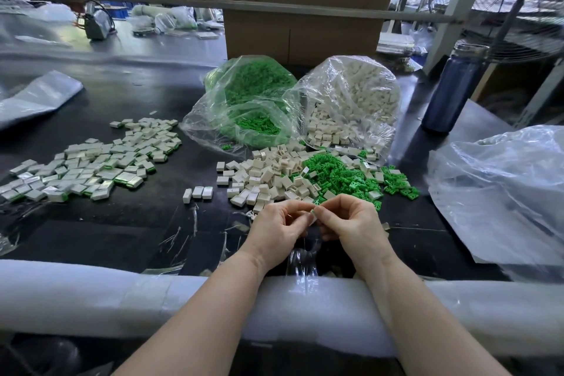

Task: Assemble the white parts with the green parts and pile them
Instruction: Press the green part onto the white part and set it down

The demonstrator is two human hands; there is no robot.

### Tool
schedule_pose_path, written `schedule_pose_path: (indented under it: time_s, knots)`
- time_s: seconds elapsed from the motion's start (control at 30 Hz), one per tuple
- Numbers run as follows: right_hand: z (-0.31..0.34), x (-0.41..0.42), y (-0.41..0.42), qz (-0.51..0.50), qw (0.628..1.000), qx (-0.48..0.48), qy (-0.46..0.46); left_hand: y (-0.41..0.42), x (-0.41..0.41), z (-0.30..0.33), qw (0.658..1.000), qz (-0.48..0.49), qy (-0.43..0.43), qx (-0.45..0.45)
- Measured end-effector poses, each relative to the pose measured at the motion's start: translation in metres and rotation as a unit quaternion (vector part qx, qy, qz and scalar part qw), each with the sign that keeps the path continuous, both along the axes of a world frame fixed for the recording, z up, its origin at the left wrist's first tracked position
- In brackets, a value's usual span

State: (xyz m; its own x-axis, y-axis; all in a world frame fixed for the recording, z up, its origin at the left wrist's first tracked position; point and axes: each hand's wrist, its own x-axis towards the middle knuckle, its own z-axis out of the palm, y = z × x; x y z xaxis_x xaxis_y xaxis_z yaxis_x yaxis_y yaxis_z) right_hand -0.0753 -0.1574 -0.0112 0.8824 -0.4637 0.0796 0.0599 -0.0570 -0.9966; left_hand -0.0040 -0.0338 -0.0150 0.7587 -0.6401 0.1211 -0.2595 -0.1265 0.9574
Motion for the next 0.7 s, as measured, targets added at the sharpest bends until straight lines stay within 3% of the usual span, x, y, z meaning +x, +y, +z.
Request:
schedule_pose_path:
  time_s: [0.2,0.37,0.7]
  knots:
    - [-0.0002,-0.0002,0.0005,0.029,0.999,-0.019,-0.004,-0.0001,0.0011,0.0003,1.0,0.016,0.015,0.005]
    - [0.0002,0.0003,-0.0003,0.021,0.999,0.046,-0.017,-0.0001,0.0013,0.0015,0.999,0.015,0.039,-0.019]
    - [0.0025,0.0012,0.0033,0.11,0.991,-0.04,0.058,0.0005,-0.0007,0.0063,1.0,0.002,0.003,-0.023]
